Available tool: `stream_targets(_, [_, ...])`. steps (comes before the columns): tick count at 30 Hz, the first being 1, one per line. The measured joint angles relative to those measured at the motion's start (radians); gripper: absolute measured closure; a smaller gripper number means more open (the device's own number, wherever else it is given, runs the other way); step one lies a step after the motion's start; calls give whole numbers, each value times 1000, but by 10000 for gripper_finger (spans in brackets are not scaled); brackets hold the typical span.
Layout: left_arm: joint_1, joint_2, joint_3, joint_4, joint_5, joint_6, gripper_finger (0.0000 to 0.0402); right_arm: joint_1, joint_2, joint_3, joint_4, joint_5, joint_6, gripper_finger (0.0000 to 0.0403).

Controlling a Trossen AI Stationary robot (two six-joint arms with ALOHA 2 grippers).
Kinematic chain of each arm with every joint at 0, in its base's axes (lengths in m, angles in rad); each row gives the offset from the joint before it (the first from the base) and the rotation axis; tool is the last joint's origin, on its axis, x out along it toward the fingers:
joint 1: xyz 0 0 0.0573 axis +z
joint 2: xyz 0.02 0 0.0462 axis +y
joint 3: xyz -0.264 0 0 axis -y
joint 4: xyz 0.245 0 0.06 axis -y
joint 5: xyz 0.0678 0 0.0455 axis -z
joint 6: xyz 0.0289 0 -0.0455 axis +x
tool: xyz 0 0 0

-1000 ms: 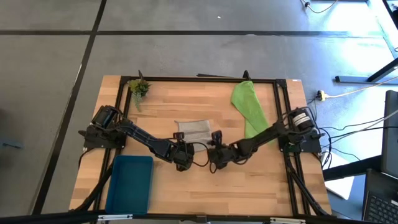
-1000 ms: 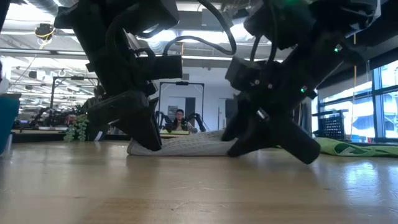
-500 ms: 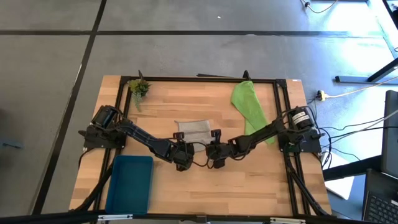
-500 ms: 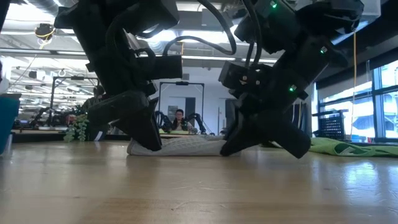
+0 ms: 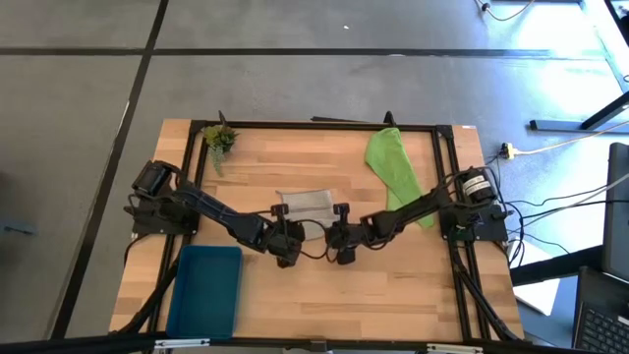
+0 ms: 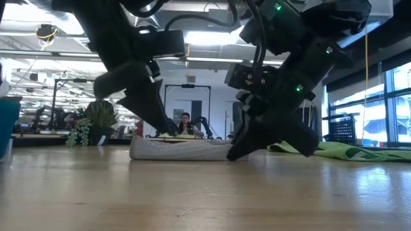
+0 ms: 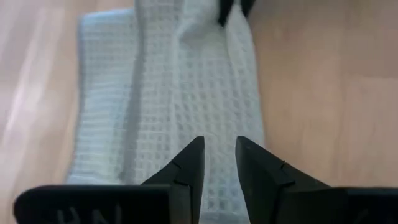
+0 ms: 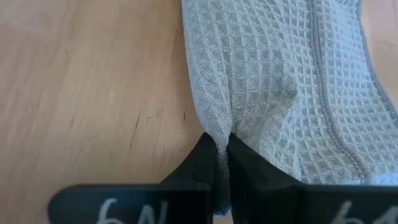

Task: Roll microfiber towels into tight, uniform cylinder then place into a basket
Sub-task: Roll the gray towel

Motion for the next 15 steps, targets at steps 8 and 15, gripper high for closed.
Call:
stream_targets(8, [-2,7,1,-3,-12,19,319,-26,-36,38,-111,-171,100,385])
stream_targets(15, [-56,-20,2,-16,8,39,319,-57,-41,54,-131,-267,158,385])
